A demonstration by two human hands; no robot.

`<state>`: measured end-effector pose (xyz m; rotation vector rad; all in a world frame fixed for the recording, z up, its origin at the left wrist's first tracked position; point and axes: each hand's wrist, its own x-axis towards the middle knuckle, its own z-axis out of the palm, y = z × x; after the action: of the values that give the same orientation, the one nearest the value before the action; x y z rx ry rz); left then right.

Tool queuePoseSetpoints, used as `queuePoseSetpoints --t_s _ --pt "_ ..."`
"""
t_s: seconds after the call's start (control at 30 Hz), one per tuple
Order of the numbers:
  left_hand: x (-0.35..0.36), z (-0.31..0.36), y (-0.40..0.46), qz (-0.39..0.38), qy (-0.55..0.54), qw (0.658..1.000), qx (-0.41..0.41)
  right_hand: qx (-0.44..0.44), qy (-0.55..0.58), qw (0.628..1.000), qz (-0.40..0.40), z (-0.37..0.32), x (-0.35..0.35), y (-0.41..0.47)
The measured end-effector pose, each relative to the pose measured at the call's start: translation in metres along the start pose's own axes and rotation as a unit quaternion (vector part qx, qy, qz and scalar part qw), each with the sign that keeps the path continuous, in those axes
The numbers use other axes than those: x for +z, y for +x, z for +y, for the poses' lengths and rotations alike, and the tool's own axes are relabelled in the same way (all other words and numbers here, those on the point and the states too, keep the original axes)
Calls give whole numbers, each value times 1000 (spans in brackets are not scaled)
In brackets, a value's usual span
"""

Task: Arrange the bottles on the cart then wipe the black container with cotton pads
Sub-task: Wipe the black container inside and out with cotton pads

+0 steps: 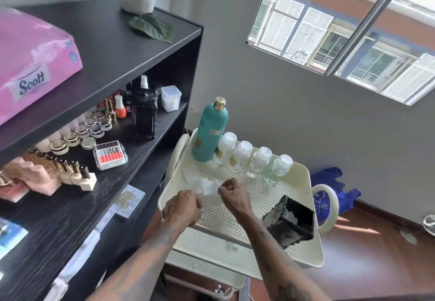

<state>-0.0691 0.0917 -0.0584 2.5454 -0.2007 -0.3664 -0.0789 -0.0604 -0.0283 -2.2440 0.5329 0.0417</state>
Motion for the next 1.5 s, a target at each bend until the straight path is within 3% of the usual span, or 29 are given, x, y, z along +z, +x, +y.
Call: queuePoseSetpoints --t_s 0.13,0.33,0.47,0.53,0.6,0.67,0.73,0.8,0.87,0.97,1.1,1.17,1.27,1.3,1.4,1.47,1.5 --pt "-1 -1 -2 -2 -3 1000 0 -47 30 998 4 4 -13 -13" --pt "-3 0 -4 -7 2 1000 -5 -175 -124 977 -1 -7 -42 -22" --pt "-5 1 -5 -21 -3 1000 -23 -99 66 993 -24 -20 -79 -33" --pt "-6 -1 -5 -23 -6 999 -24 -50 177 981 -64 -20 -106 -40" --pt "-8 -3 -3 -23 -7 999 -22 -41 203 976 -72 -13 -136 -52" --pt "-8 -3 -1 -22 -8 1000 -19 -53 145 988 -16 -2 -165 -67" --pt "-7 -1 0 -20 -8 1000 -19 -112 72 985 110 11 -190 -80" --pt "-6 1 0 -20 -9 1000 -22 -188 0 957 221 22 -205 -86" --pt "-4 0 0 -21 -8 999 -23 -242 -102 930 257 32 -206 -86" --pt "-3 -1 0 -28 -10 999 -19 -233 -238 931 149 48 -189 -80" --pt "-5 1 -2 -27 -18 999 -9 -172 -338 925 -23 50 -180 -66" --pt "-6 2 -3 -28 -20 999 -12 -142 -412 895 -94 38 -183 -60" --pt "-6 1 -2 -33 -24 999 -19 -87 -535 815 -205 23 -177 -50" --pt "-6 1 -3 -35 -25 999 -20 -79 -554 798 -223 22 -174 -46" --pt "-7 1 -3 -37 -30 999 -14 -37 -547 799 -248 20 -171 -41" --pt "-7 1 -5 -34 -38 999 -6 -40 -523 813 -253 17 -179 -45" --pt "-8 1 -6 -35 -44 998 2 -52 -489 838 -238 17 -186 -51"
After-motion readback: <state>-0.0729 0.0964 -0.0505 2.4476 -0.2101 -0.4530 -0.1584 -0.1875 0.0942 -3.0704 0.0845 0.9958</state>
